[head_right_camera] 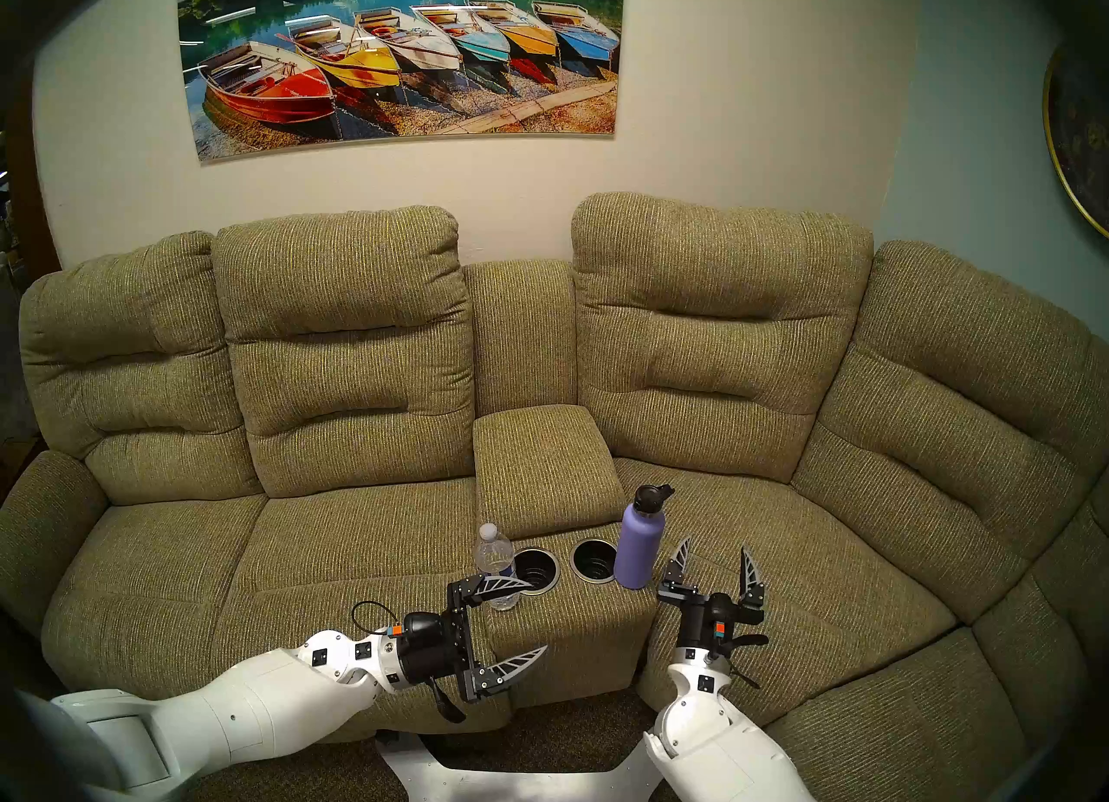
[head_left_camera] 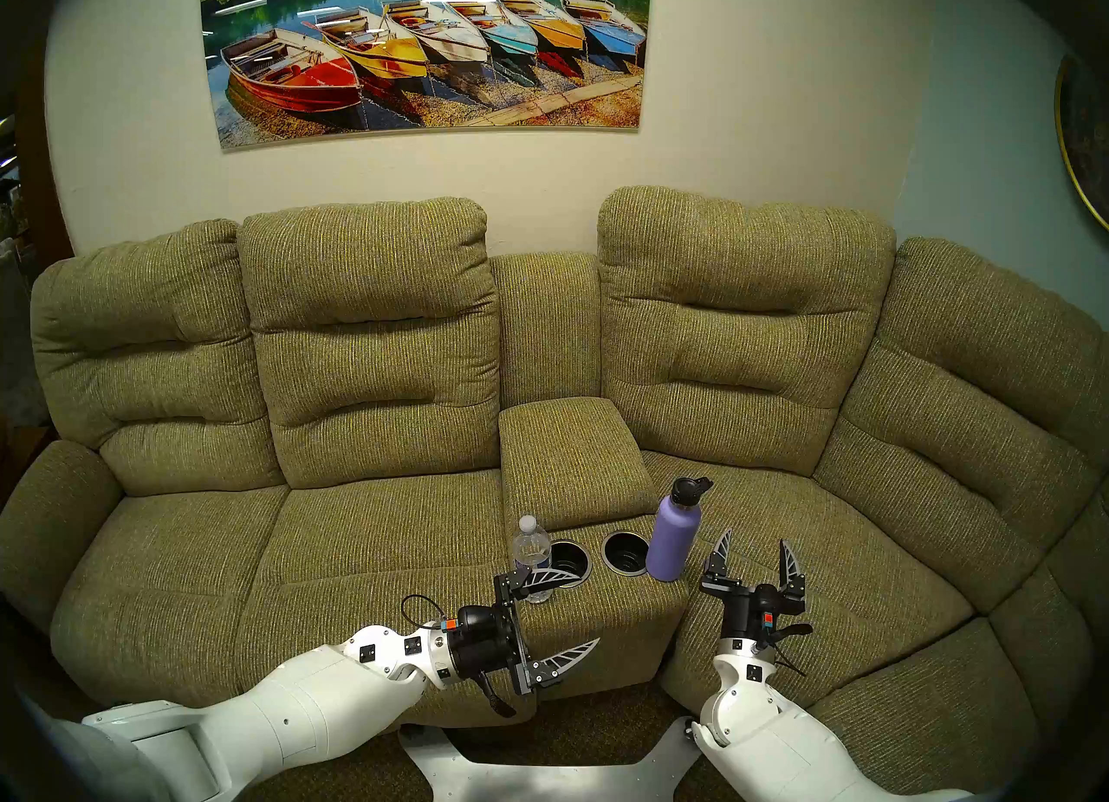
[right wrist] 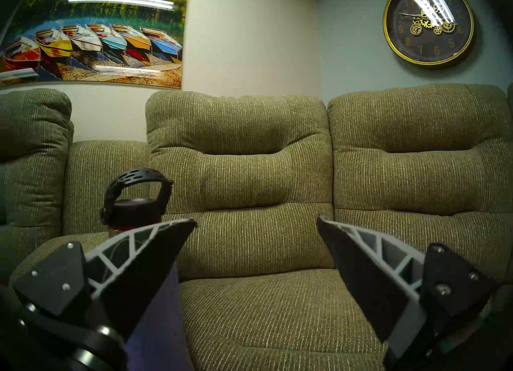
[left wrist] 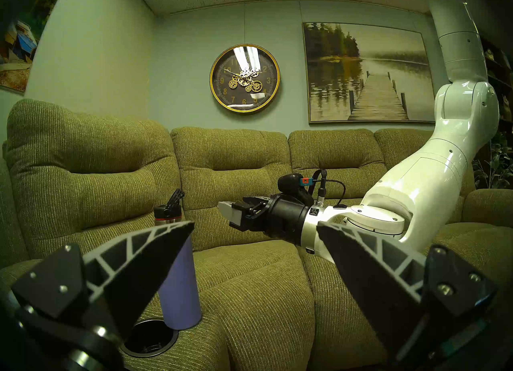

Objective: Put bottles into cup holders

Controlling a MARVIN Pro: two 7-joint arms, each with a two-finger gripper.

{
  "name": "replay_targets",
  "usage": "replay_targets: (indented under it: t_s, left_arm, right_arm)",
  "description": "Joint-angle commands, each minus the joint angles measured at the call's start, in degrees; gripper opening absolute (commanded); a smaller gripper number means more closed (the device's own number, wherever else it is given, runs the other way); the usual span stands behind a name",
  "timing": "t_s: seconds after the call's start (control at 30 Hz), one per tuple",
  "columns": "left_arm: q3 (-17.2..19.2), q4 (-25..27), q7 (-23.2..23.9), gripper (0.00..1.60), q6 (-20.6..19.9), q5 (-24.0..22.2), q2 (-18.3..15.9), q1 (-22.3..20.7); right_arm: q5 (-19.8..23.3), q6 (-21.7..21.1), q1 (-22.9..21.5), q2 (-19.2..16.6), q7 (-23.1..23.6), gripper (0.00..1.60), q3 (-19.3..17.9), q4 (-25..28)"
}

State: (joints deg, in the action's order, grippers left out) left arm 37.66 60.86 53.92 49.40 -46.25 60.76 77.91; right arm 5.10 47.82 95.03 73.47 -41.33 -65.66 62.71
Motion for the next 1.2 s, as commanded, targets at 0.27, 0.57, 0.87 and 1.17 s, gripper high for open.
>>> replay_targets:
  t_s: [0.27,0.57,0.87,1.17]
  left_arm:
    - [1.6,7.2,-0.5,1.6,-2.3,-3.1,-7.9,3.5]
    - [2.4,8.4,-1.4,1.6,-3.6,-4.0,-9.9,4.8]
    - [2.6,9.5,-1.7,1.6,-3.9,-4.7,-10.7,5.8]
    - [2.5,9.6,-1.8,1.6,-3.9,-4.7,-10.9,5.8]
  right_arm:
    - [1.3,0.4,-3.7,2.2,3.1,1.6,1.9,-3.4]
    - [0.6,0.7,-7.6,5.1,4.6,1.6,3.6,-6.8]
    - [-3.6,-2.6,-4.2,3.5,2.1,1.6,3.7,-0.7]
    - [-2.3,-3.9,-0.6,1.7,2.8,1.6,3.6,2.8]
